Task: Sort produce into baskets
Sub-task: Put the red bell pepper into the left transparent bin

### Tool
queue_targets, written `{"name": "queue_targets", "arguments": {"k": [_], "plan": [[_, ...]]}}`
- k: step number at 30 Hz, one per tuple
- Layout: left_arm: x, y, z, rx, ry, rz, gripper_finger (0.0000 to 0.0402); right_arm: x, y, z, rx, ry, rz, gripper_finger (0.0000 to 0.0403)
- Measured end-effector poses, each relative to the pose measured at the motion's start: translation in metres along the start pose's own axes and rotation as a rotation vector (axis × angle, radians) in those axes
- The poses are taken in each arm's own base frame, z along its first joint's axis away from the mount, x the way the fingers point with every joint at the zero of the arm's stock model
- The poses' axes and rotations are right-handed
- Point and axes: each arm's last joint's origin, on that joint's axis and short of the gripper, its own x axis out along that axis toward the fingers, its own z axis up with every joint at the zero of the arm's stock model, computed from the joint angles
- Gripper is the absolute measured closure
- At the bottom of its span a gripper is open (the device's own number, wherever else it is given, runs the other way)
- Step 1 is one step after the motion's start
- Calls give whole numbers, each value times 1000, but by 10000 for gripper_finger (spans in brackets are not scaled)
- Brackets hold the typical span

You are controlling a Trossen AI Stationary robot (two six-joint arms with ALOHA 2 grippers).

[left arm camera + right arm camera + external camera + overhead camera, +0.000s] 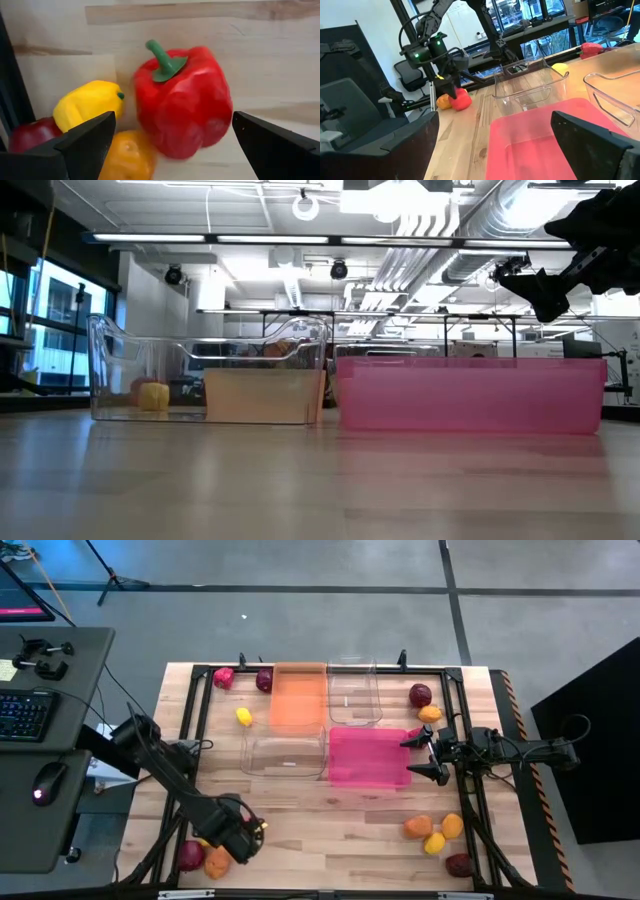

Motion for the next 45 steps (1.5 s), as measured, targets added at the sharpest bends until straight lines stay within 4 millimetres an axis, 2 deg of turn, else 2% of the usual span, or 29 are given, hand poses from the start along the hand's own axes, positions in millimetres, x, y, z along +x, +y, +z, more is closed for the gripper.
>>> {"name": "queue_targets", "arguments": {"k": [11, 22, 25, 30, 31, 33, 34, 37, 40, 42, 45], "plan": [[23, -19, 3, -43, -22, 20, 12, 0, 0, 0, 0, 0, 1, 27], [40, -24, -1, 7, -39, 54, 15, 0, 0, 0, 0, 0, 0, 27], [40, -27, 0, 28, -47, 30, 38, 0, 0, 0, 0, 0, 0, 27], [39, -32, 3, 57, -31, 5, 128, 0, 0, 0, 0, 0, 1, 27], [36, -32, 4, 61, -27, -5, 134, 0, 0, 0, 0, 0, 1, 27], [23, -32, 6, 78, -27, -68, 134, 0, 0, 0, 0, 0, 0, 27], [8, -33, 7, 89, -35, -131, 134, 0, 0, 0, 0, 0, 0, 27], [-58, -28, 16, 116, -139, -434, 134, 0, 0, 0, 0, 0, 0, 27], [-113, -9, 43, 111, -387, -628, 134, 0, 0, 0, 0, 0, 0, 27], [-134, -1, 67, 153, -509, -639, 134, 0, 0, 0, 0, 0, 0, 27], [-140, 5, 106, 246, -606, -515, 123, 0, 0, 0, 0, 0, 0, 27]]}}
